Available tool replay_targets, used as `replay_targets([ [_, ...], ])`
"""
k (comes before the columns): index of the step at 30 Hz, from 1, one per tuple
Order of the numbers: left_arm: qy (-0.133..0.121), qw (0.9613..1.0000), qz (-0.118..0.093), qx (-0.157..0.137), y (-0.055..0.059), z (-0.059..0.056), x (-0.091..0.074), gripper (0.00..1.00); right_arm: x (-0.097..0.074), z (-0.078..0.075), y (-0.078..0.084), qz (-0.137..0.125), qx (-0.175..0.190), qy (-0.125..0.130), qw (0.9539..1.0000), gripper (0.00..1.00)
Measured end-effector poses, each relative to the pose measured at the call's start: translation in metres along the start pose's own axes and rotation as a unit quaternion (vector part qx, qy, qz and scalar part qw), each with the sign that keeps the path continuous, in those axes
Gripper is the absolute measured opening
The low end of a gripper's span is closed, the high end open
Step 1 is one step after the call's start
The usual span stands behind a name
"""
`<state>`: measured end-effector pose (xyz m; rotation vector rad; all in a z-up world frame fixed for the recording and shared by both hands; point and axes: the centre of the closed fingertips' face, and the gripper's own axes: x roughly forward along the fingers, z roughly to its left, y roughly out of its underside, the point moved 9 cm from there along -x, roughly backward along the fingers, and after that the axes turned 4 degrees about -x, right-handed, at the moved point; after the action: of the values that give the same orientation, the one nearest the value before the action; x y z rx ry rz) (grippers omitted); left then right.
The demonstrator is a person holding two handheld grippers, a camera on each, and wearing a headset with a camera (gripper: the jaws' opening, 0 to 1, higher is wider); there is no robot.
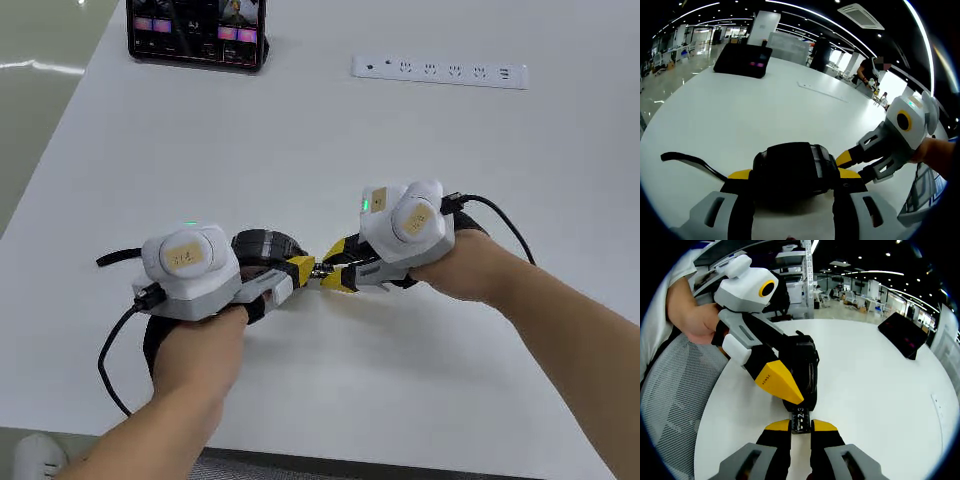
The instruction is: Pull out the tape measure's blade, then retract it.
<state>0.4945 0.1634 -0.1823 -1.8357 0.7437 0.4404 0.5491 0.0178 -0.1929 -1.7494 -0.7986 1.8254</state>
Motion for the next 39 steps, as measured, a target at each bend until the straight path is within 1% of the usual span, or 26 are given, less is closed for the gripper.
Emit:
replay_targets([
  [8,0.000,1.0000,-0.001,0.000,0.0002,0.0014,0.0017,0.59,0.0049,-0.0013,-0.0034,-0.003,0.000,-0.002,1.0000,0.11],
  [24,-0.002,1.0000,-0.002,0.002,0.0009,0.0003,0.0016,0.59,0.0101,-0.0010,-0.0061,-0.010,0.004,-0.001,0.9999,0.11],
  [25,-0.002,1.0000,-0.002,0.004,0.0011,0.0001,0.0016,0.59,0.0104,-0.0011,-0.0059,-0.007,0.002,-0.001,1.0000,0.11],
  [39,-0.005,1.0000,-0.001,0.003,0.0009,-0.0004,0.0007,0.60,0.0108,-0.0005,-0.0055,-0.006,0.010,0.002,0.9999,0.11],
])
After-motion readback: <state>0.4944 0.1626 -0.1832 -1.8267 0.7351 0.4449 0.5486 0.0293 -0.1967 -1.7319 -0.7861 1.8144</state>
